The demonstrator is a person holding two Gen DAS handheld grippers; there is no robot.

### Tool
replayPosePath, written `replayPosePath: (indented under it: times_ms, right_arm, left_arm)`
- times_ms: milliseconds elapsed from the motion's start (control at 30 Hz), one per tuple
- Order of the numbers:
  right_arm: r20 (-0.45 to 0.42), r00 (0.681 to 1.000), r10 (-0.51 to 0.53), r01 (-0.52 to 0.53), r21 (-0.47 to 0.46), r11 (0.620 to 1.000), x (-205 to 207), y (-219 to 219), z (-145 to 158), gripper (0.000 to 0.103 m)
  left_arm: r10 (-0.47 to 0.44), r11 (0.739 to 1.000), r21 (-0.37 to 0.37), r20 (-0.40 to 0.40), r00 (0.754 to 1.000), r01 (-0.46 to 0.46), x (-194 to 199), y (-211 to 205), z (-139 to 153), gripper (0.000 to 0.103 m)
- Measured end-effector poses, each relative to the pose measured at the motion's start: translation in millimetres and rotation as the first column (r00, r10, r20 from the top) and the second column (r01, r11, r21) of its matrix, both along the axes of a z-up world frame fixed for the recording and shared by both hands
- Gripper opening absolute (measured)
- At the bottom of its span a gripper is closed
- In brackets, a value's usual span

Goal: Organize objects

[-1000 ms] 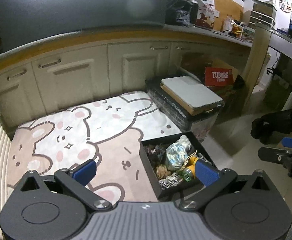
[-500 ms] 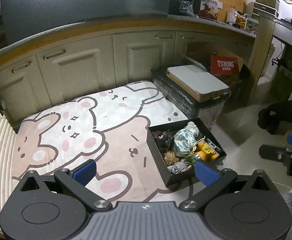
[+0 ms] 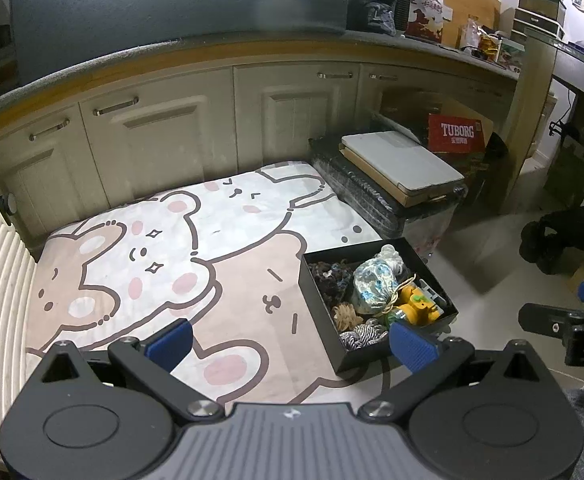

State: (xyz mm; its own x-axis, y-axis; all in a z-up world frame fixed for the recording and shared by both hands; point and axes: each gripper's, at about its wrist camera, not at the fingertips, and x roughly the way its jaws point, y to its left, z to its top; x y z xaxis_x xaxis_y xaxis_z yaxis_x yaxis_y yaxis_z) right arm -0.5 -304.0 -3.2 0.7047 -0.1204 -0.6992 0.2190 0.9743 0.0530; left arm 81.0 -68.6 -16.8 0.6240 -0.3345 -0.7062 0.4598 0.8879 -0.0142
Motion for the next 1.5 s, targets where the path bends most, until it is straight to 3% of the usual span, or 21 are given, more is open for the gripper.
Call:
replayPosePath:
  times_ms: [1500]
  right_arm:
    - [-0.008, 1.000, -0.002, 0.002, 0.013, 1.000, 0.7, -1.6, -3.4, 0.103]
  left_arm:
    - [0.003, 1.000, 0.002, -0.007, 1.000, -0.003, 0.0, 1.4, -1.0, 0.103]
